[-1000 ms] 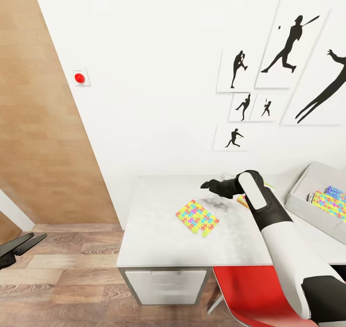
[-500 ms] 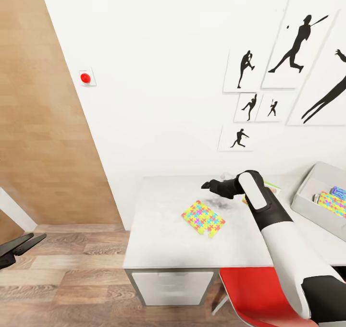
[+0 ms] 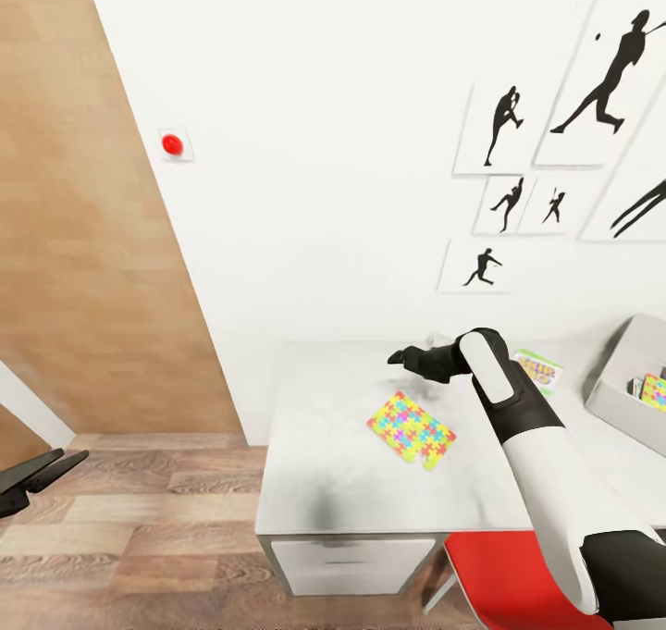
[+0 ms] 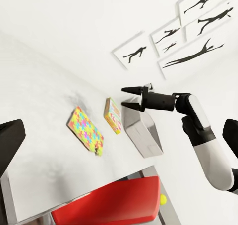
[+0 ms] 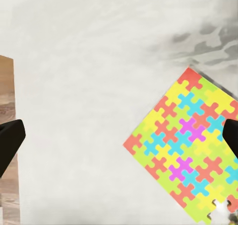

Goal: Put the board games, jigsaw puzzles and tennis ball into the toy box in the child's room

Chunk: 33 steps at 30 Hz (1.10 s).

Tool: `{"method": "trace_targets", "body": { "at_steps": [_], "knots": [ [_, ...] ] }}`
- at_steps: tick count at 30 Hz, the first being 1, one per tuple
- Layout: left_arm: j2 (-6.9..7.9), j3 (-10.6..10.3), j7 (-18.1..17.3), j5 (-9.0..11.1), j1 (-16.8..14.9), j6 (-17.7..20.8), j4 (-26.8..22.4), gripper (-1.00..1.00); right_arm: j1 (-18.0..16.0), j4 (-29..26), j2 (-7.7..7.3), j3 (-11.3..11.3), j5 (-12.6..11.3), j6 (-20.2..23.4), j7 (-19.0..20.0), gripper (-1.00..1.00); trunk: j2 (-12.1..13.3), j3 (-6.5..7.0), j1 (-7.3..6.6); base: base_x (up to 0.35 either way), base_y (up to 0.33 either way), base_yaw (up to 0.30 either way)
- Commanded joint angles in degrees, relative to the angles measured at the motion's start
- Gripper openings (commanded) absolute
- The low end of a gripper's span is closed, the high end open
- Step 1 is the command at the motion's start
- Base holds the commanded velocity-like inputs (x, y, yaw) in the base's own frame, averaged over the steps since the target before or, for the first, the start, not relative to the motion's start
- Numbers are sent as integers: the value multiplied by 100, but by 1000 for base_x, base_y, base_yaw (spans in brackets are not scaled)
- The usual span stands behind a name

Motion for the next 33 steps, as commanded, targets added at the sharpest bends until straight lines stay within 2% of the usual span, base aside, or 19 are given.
{"method": "trace_targets", "body": {
  "at_steps": [1, 11, 33],
  "knots": [
    [1, 2, -26, -8, -4, 61, -1, 100, -7, -4, -6, 18, -61, 6, -60, 100, -12, -21, 3, 28, 16, -5],
    [2, 5, -26, -9, -4, 61, -1, 100, -4, -7, -6, 17, -55, 6, -60, 100, -12, -92, 3, 63, -68, -59],
    [9, 12, -26, -9, -4, 61, 1, 100, -5, -2, -6, 17, -59, 6, -61, 100, -12, -103, 3, 57, 1, -6]
  ]
}}
